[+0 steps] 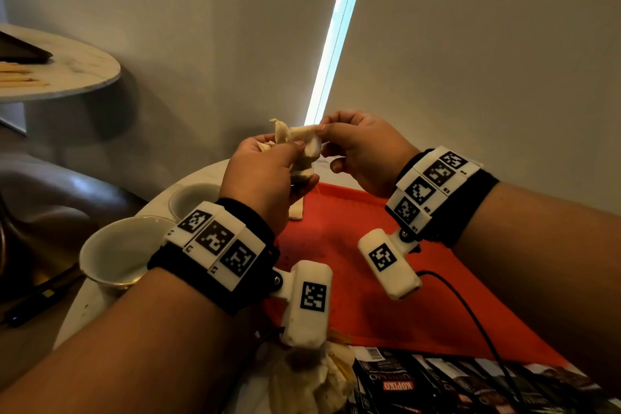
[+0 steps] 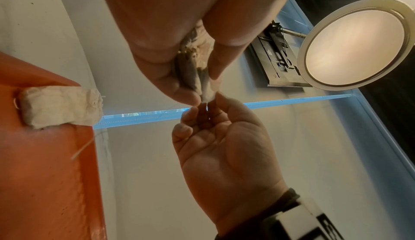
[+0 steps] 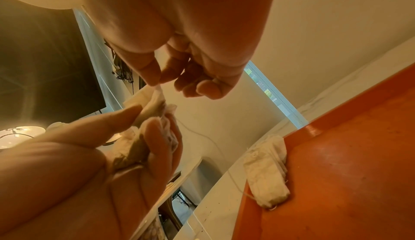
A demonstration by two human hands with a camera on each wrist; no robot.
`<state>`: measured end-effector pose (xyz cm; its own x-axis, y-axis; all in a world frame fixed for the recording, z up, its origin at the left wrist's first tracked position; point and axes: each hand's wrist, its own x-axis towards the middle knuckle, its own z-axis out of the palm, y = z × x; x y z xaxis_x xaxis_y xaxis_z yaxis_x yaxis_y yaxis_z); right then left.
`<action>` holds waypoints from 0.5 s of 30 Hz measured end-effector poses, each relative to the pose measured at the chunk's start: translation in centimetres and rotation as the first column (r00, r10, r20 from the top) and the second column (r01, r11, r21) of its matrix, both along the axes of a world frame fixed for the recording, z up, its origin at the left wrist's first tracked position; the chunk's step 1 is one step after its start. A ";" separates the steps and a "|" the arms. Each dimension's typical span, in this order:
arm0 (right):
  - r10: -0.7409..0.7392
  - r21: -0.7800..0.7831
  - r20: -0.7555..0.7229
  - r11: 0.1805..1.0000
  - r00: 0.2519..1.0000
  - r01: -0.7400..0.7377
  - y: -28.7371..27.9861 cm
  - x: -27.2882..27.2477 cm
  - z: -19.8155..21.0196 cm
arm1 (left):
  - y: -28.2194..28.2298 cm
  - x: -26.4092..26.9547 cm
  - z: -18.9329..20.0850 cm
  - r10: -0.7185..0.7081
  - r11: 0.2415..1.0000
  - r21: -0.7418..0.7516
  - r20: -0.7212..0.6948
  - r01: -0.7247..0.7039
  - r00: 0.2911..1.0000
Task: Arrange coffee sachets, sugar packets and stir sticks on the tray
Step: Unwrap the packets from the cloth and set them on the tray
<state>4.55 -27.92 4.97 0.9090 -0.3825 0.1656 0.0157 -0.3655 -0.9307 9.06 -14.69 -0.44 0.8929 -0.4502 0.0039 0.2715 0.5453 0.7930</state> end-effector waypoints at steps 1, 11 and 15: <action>0.011 0.031 0.005 0.999 1.000 -0.012 0.1 0.0 0.0 | 0.0 0.1 0.0 0.004 1.000 0.005 0.001 -0.004 1.000; 0.120 0.140 0.051 0.982 0.991 -0.126 0.4 -0.7 0.2 | 0.0 0.1 -0.1 0.003 0.998 0.062 0.010 -0.004 1.000; 0.088 0.098 0.067 0.991 0.994 -0.094 0.5 -0.6 -0.2 | 0.0 0.2 -0.2 0.005 0.996 0.087 0.017 -0.007 1.000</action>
